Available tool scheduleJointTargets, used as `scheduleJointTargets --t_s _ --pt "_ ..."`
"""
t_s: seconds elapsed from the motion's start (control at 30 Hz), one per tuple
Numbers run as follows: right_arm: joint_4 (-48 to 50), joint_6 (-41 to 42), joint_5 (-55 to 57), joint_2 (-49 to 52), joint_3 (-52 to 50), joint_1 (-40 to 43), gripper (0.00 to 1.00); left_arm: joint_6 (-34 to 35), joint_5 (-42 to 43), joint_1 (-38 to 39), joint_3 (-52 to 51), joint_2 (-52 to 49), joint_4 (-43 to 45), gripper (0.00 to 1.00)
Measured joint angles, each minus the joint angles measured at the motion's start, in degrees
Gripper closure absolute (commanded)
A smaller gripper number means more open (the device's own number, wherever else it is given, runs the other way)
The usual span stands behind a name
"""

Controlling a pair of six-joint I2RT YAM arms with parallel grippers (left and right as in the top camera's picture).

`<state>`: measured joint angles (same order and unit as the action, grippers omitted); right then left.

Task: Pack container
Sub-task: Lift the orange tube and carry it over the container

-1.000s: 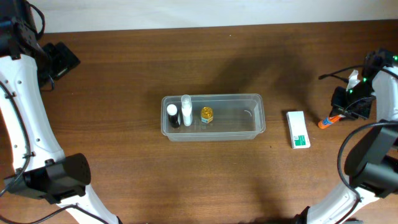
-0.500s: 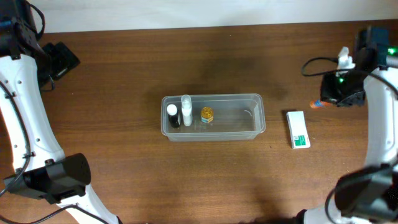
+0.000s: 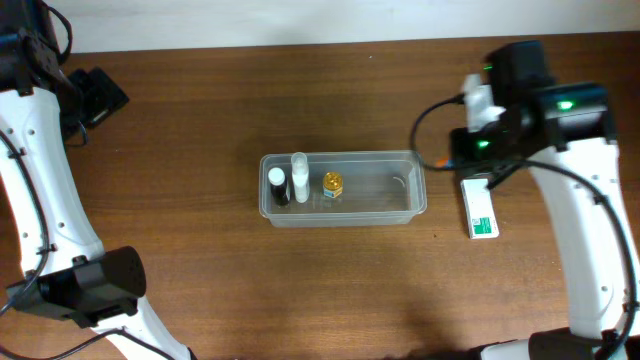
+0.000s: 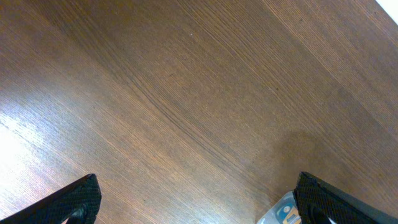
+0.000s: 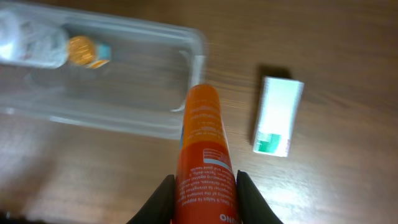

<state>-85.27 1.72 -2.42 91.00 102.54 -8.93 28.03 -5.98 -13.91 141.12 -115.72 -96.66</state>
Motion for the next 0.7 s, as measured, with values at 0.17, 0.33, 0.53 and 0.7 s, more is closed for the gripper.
scheduleJointTargets --t_s 0.17,0.33,0.53,0.7 --pt "1.2 1.92 -0.02 -0.02 0.0 -8.09 0.79 0.0 0.02 0.0 0.0 0.0 0.0 0.0" --pt "3.67 4.24 0.0 -0.02 0.0 -15.69 0.79 0.0 0.02 0.0 0.0 0.0 0.0 0.0" --pt "6.82 5.4 0.0 0.02 0.0 -23.43 0.79 0.0 0.02 0.0 0.0 0.0 0.0 0.0" --pt "8.44 5.77 0.31 1.16 0.0 -28.15 0.79 0.0 0.02 0.0 0.0 0.0 0.0 0.0"
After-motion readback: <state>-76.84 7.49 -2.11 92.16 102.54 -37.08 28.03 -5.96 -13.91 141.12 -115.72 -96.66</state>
